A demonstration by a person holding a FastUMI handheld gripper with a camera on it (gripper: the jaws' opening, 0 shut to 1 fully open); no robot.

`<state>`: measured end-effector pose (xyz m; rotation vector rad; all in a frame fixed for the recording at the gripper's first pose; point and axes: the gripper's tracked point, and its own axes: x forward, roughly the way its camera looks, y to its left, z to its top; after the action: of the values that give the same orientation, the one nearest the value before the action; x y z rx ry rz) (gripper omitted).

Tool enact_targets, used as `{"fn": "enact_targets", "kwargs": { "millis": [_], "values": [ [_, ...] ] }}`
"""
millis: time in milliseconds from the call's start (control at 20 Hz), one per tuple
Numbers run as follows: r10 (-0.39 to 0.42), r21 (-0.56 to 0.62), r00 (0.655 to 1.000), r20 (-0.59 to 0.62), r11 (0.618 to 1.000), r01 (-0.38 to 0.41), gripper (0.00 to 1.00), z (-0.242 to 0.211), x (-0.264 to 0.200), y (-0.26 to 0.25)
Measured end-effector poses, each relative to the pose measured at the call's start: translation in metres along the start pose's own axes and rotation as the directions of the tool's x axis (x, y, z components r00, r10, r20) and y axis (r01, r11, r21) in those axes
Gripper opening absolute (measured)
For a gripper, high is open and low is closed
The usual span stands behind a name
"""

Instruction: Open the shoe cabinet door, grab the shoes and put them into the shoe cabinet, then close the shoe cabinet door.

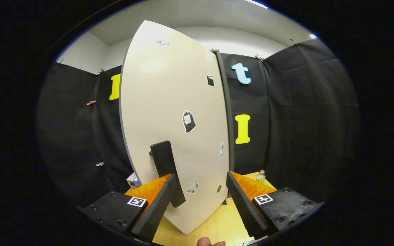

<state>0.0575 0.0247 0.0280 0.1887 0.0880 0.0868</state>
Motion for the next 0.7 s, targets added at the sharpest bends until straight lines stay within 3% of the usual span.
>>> {"fn": "enact_targets", "kwargs": {
  "millis": [300, 700],
  "values": [
    [0.037, -0.026, 0.999, 0.022, 0.999, -0.036, 0.98, 0.006, 0.015, 0.032],
    [-0.016, -0.016, 0.999, 0.032, 1.0, 0.017, 0.98, 0.009, 0.013, 0.003]
  ]
}}
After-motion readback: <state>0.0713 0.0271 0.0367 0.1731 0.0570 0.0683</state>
